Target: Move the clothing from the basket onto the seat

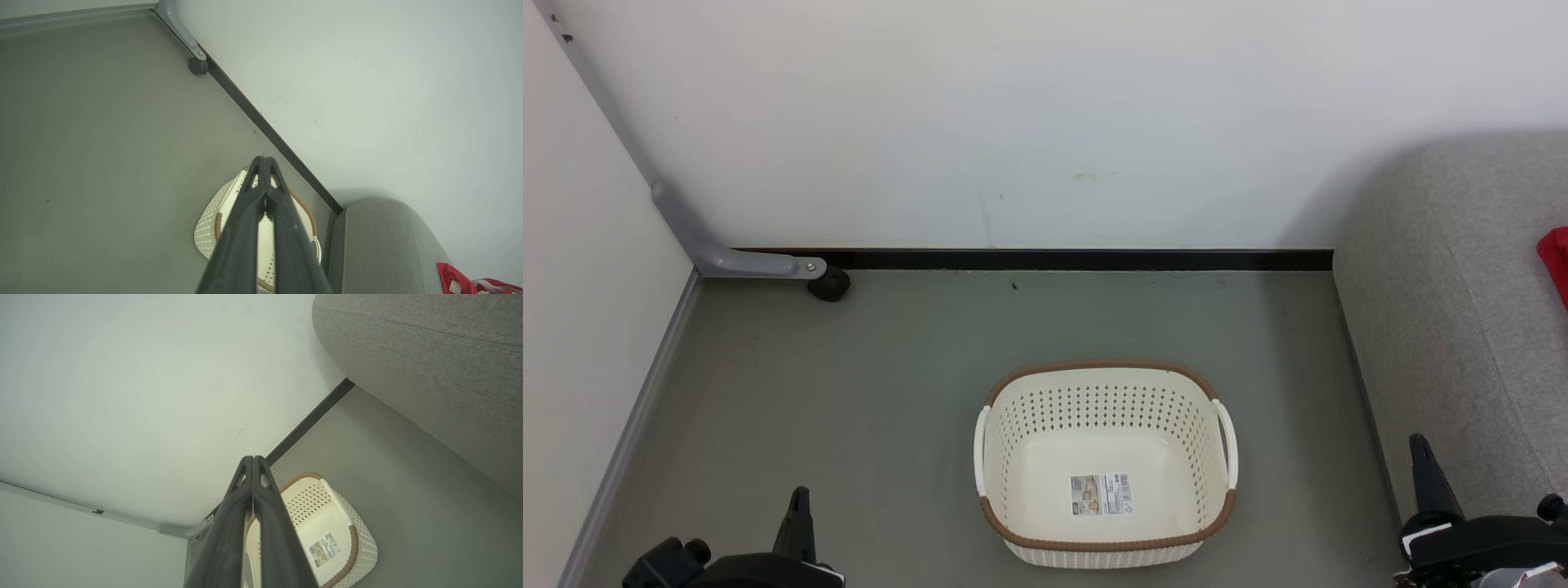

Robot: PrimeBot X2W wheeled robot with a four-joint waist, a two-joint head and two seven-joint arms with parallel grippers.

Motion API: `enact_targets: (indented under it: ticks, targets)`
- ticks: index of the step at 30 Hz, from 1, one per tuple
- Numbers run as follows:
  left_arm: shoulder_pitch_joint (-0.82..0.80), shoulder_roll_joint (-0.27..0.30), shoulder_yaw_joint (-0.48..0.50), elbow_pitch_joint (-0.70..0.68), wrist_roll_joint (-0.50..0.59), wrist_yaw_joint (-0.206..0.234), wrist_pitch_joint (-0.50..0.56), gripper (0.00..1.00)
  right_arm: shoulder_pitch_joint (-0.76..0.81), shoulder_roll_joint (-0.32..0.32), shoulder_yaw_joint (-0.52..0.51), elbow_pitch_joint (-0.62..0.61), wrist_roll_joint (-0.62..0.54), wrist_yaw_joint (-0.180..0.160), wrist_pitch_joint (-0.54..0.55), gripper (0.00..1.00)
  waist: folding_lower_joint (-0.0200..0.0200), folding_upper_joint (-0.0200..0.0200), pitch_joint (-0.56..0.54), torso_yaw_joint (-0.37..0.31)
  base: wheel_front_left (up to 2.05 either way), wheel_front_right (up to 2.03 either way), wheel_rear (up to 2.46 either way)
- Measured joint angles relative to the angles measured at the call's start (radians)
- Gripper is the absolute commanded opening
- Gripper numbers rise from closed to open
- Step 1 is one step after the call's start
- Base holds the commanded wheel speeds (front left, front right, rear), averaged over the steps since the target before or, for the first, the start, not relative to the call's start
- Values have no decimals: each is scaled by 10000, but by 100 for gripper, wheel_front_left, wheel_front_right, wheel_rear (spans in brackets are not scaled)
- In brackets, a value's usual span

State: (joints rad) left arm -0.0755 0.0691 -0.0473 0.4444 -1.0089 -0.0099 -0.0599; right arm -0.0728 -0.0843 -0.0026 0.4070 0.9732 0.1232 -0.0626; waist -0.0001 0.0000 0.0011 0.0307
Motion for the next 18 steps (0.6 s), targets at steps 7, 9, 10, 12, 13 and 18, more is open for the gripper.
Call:
enact_targets:
  ticks: [7,9,10,12,13,18]
  targets:
    - [-1,-50,176,-203,-731,-180,234,0,-2,46,-190,-140,853,0,222,0,1,0,2,-43,0,0,0]
    - [-1,-63,230,-274,-1022,-182,324,0,-3,61,-240,-173,1120,0,311,0,0,0,2,-55,0,0,0]
    - [-1,-67,263,-295,-1156,-221,336,0,-3,63,-265,-182,1231,0,355,0,0,0,2,-61,0,0,0]
    - [-2,-67,324,-343,-1310,-268,422,0,-5,75,-318,-219,1459,0,420,0,1,0,2,-73,0,0,0]
    - [-2,-71,347,-368,-1407,-286,443,0,-8,84,-341,-230,1605,0,449,0,1,0,3,-80,0,0,0]
    - [-3,-96,468,-508,-1987,-435,604,0,-10,144,-479,-368,2217,0,625,0,1,0,4,-110,0,0,0]
